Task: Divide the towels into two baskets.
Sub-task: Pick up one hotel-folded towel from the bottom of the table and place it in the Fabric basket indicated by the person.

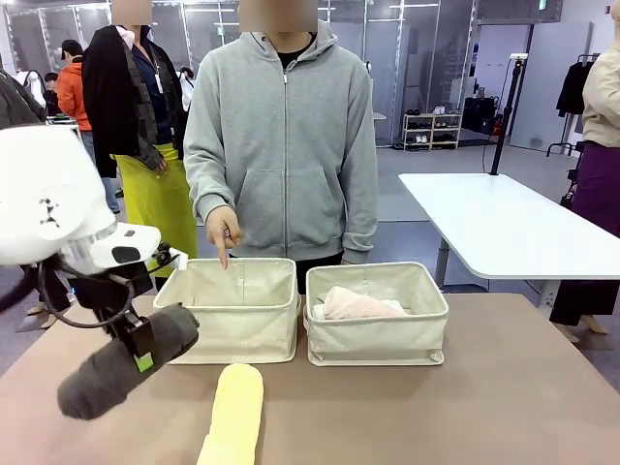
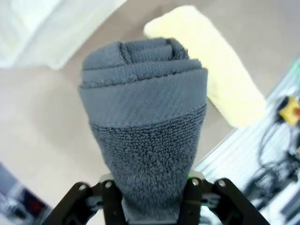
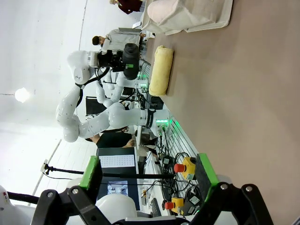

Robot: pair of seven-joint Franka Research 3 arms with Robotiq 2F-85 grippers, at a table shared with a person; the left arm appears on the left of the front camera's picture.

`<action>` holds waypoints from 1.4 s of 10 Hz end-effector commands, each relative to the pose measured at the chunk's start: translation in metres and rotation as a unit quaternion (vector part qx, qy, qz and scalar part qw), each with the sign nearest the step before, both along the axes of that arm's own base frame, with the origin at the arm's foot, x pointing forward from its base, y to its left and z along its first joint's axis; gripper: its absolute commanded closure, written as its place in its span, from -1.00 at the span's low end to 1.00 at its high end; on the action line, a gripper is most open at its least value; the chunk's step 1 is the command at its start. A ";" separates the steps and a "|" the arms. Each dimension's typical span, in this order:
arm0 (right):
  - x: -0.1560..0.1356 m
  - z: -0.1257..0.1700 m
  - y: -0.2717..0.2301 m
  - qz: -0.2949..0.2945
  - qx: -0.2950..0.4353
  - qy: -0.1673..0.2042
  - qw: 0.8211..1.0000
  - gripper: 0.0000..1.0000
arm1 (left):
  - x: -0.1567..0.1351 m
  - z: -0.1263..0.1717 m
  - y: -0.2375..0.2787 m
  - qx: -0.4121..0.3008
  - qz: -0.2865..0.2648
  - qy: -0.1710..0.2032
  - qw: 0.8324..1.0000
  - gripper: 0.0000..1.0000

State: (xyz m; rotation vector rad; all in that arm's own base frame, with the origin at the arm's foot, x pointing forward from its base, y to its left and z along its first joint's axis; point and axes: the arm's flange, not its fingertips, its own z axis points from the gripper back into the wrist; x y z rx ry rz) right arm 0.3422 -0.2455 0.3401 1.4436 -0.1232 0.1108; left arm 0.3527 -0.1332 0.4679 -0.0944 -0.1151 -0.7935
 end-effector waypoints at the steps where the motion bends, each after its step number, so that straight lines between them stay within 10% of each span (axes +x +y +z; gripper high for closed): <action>1: -0.004 0.001 0.001 0.007 -0.001 -0.009 1.000 -1.00 | -0.013 0.016 -0.010 0.007 -0.186 -0.030 0.982 1.00; 3: -0.004 0.001 0.001 0.007 -0.001 -0.009 1.000 -1.00 | -0.026 0.036 -0.019 0.053 -0.284 -0.093 0.953 1.00; 4: -0.004 0.001 0.001 0.007 -0.001 -0.009 1.000 -1.00 | -0.030 0.041 -0.019 0.011 -0.223 -0.110 0.969 1.00; 7: -0.004 0.001 0.001 0.007 -0.001 -0.009 1.000 -1.00 | -0.020 0.028 -0.031 0.051 -0.235 -0.054 0.969 1.00; 8: -0.004 0.001 0.001 0.007 -0.001 -0.009 1.000 -1.00 | -0.025 0.034 -0.032 0.042 -0.249 -0.069 0.965 0.15; 11: -0.004 0.001 0.001 0.007 -0.001 -0.009 1.000 -1.00 | 0.079 0.069 -0.061 0.085 -0.434 -0.115 0.890 0.15; 14: -0.004 0.001 0.001 0.007 -0.001 -0.009 1.000 -1.00 | 0.163 0.058 -0.079 0.112 -0.465 -0.110 0.871 0.15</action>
